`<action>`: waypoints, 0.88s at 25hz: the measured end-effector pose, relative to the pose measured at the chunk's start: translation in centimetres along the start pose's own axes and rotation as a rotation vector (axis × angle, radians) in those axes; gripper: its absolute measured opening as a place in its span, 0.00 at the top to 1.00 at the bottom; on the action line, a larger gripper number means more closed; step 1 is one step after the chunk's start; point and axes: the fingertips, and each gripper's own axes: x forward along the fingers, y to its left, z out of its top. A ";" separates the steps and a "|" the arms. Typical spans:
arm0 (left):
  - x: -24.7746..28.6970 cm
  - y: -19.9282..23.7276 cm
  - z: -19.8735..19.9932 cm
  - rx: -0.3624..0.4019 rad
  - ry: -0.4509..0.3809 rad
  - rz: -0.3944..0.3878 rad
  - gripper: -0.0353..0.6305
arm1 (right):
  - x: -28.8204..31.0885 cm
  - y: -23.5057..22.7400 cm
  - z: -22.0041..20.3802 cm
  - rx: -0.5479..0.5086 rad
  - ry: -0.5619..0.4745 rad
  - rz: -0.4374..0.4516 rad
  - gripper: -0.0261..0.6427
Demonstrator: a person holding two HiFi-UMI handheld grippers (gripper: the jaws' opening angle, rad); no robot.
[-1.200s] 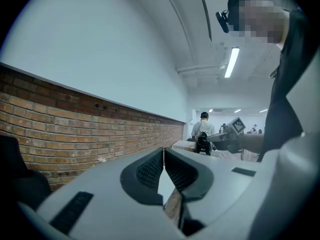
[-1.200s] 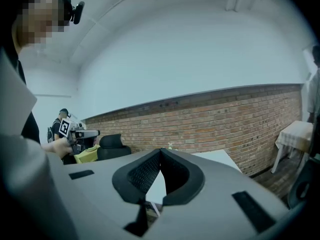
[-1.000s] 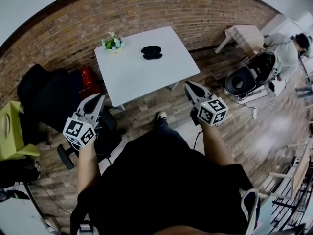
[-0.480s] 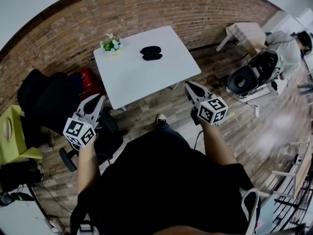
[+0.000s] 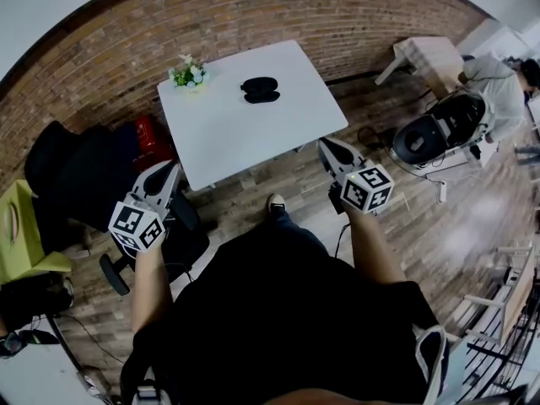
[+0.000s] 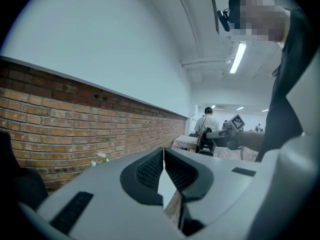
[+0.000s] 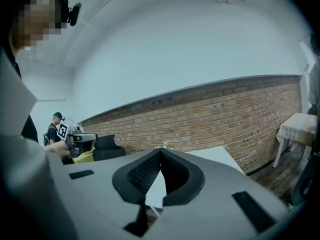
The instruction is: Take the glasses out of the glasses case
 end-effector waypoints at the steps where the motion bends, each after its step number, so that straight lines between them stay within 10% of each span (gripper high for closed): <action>1: 0.3 0.0 0.0 -0.002 0.002 0.000 0.92 | 0.1 -0.3 0.0 0.000 0.002 -0.001 0.93; 22: 7.9 0.6 0.4 -0.017 0.035 0.037 0.92 | 3.4 -8.4 0.7 0.019 0.039 0.034 0.93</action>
